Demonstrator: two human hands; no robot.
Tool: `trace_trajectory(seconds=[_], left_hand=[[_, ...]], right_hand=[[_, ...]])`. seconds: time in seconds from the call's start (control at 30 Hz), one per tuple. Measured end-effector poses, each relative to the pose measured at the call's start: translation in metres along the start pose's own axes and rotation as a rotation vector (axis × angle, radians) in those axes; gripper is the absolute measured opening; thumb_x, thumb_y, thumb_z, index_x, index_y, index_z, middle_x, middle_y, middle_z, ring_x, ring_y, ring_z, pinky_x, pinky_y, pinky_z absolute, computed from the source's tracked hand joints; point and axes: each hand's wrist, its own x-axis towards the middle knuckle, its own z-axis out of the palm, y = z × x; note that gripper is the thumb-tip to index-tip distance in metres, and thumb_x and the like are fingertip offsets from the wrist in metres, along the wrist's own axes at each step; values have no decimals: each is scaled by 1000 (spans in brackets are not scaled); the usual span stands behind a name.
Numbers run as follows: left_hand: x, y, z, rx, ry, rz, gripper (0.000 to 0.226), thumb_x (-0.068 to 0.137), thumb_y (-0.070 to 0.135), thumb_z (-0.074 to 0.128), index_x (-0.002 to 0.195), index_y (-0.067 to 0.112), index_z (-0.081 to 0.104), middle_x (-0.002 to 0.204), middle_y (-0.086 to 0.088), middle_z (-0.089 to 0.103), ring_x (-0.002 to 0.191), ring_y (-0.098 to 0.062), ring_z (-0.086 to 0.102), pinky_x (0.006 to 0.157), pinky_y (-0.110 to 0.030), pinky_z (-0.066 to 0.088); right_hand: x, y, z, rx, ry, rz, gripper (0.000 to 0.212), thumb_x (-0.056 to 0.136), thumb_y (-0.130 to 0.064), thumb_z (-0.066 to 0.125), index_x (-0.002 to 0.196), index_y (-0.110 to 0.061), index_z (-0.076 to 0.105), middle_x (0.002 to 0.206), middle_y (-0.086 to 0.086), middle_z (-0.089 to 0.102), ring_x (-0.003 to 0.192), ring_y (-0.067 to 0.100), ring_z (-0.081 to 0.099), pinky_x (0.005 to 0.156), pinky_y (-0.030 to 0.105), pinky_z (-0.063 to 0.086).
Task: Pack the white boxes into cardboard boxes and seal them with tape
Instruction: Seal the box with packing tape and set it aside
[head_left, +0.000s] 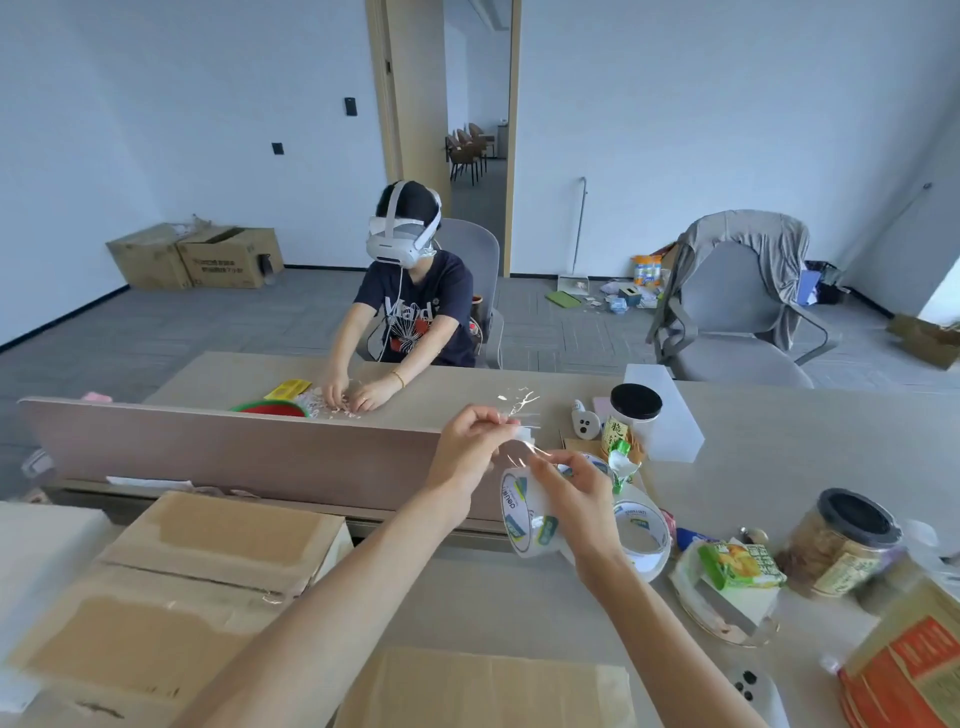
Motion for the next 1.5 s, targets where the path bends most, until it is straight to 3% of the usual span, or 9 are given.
trace_trajectory(seconds=[0.3,0.47,0.6,0.8,1.0,1.13,1.23,1.33,1.5], left_hand=[[-72,-19,-108,-117,172,-115,21,77,13,76,95,17,67,64,3,53,57,-8,44,49,-22,31],[-143,-49,-182,-4,273,-151,11,83,19,74,88,10,70,70,-1,59,51,-7,39,47,-21,25],[-197,-90,-217,94,286,-256,16,83,27,74,87,11,71,61,12,62,57,-10,44,50,-20,35],[-232,-144,-229,-12,240,-345,13,87,24,69,91,12,68,80,3,66,59,-9,42,51,-20,30],[-236,-169,-240,-38,253,-373,16,87,26,69,91,10,69,81,4,69,61,-10,42,52,-20,30],[-229,-175,-242,-55,239,-378,20,87,28,70,94,10,69,77,9,70,64,-11,43,52,-20,32],[-227,-179,-239,-22,192,-378,19,88,26,68,94,7,69,61,17,63,61,-9,43,51,-18,33],[-229,-184,-237,-12,170,-375,19,88,25,68,95,7,69,67,15,67,60,-4,49,54,-19,35],[-233,-188,-239,-32,198,-414,17,86,28,71,93,12,69,82,8,74,65,-7,50,55,-22,35]], right_hand=[[-56,-4,47,-370,-331,-89,8,86,-30,72,82,-24,67,69,-11,62,60,3,53,61,22,43],[-99,18,76,-504,-506,-22,25,76,-45,78,95,-31,70,91,-10,72,82,7,69,76,26,55],[-129,38,85,-587,-564,26,20,83,-42,74,93,-25,67,80,-4,76,65,10,68,63,22,52],[-154,71,92,-865,-553,-29,16,83,-35,73,76,-21,72,68,-14,67,69,5,58,59,15,41],[-162,89,92,-809,-462,-25,22,79,-46,75,69,-28,70,55,-14,56,54,2,49,54,18,38],[-164,93,85,-756,-475,-48,29,86,-37,71,63,-20,67,57,-9,61,55,3,51,57,21,41],[-161,91,82,-822,-467,-54,30,86,-35,71,61,-19,64,52,-12,54,51,2,46,52,15,35],[-159,89,82,-904,-466,-32,34,85,-39,71,60,-17,64,51,-11,52,50,3,45,48,13,34],[-162,91,95,-1048,-475,-10,38,81,-43,66,64,-9,63,57,-4,52,60,15,47,60,30,46]])
